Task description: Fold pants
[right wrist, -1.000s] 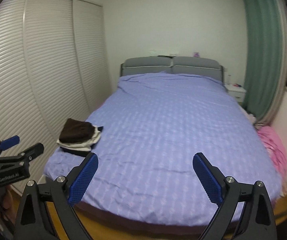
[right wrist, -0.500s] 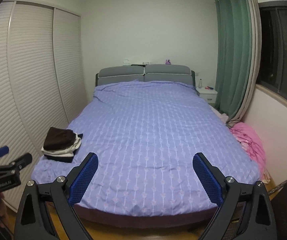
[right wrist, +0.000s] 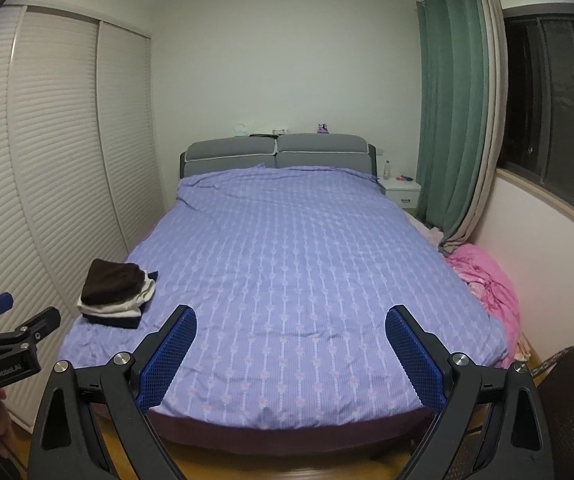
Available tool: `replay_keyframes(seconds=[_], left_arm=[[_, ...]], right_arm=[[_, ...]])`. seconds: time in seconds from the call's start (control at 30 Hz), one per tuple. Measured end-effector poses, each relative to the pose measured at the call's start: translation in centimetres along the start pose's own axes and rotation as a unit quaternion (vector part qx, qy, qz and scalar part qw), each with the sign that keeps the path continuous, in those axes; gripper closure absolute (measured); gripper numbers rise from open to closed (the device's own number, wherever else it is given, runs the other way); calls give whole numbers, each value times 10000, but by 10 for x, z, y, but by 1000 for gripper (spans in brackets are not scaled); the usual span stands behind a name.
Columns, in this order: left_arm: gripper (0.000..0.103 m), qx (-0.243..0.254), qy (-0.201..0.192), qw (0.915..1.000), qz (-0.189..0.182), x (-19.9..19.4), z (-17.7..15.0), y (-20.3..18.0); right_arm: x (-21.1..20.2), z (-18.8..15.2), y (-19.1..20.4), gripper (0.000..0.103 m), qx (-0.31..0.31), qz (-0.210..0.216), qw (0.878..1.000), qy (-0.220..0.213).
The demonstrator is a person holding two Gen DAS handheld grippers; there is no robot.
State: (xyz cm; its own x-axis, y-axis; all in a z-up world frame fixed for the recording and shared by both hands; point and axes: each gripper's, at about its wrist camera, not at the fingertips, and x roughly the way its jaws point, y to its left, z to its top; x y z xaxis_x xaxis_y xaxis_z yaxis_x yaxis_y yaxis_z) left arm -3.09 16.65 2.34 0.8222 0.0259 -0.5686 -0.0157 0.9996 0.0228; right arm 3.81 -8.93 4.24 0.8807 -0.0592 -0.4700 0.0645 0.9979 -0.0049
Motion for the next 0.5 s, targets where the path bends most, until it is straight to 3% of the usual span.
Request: replay_keyframes(seconds=[0.5], left_arm=[[0,29,1,10000,-17,0,-1,-3]], right_arm=[[1,2,-7,7,118,56,9999,57]])
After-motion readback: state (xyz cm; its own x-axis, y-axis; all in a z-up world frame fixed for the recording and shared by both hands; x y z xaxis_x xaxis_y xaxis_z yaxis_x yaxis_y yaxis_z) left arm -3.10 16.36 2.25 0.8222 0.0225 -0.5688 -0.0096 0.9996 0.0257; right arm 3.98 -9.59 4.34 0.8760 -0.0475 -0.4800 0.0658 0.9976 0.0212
